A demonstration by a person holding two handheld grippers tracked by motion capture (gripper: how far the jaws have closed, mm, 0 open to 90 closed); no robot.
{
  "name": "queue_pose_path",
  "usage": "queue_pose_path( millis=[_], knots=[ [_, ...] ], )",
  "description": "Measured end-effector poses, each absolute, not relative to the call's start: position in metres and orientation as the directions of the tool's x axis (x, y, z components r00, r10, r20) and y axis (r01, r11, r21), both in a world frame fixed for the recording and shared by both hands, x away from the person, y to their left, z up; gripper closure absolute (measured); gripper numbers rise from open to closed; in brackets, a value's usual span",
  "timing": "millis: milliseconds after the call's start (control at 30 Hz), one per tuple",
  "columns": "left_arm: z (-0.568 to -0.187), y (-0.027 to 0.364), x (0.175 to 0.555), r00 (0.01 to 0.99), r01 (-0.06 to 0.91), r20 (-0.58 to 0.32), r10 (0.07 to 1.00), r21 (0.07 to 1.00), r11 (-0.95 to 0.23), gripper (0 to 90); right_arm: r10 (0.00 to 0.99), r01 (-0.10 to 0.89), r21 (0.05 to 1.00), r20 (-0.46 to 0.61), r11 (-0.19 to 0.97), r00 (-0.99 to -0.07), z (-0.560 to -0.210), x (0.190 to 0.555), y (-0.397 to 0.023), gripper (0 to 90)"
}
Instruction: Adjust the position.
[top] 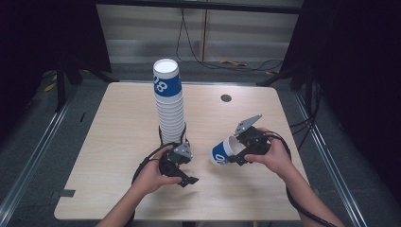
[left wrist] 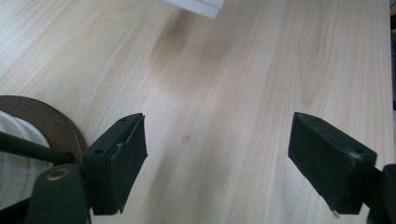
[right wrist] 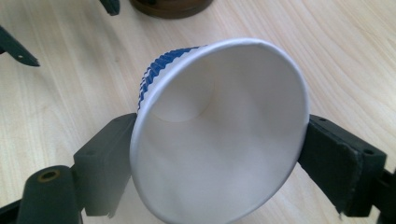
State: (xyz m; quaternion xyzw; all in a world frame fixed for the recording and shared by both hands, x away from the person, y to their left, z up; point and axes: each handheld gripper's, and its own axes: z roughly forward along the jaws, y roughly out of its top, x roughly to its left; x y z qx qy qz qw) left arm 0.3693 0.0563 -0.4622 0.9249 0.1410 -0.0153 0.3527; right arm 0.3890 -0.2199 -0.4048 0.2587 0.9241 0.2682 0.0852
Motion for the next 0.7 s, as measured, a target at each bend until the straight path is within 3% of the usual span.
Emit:
queue_pose_path(
  millis=[433, 700],
  knots=[
    [-0.463, 0.056, 0.369, 0.961, 0.269, -0.125, 0.247, 0.640, -0.719, 19.4, 0.617, 0.524, 0.460, -0.069, 0.717, -0.784, -0.407, 0.400, -0.227, 14.6],
    [-0.463, 0.055, 0.369, 0.964, 0.258, -0.121, 0.236, 0.636, -0.727, 19.4, 0.610, 0.522, 0.417, -0.106, 0.744, -0.785, -0.408, 0.408, -0.227, 14.3]
  ],
)
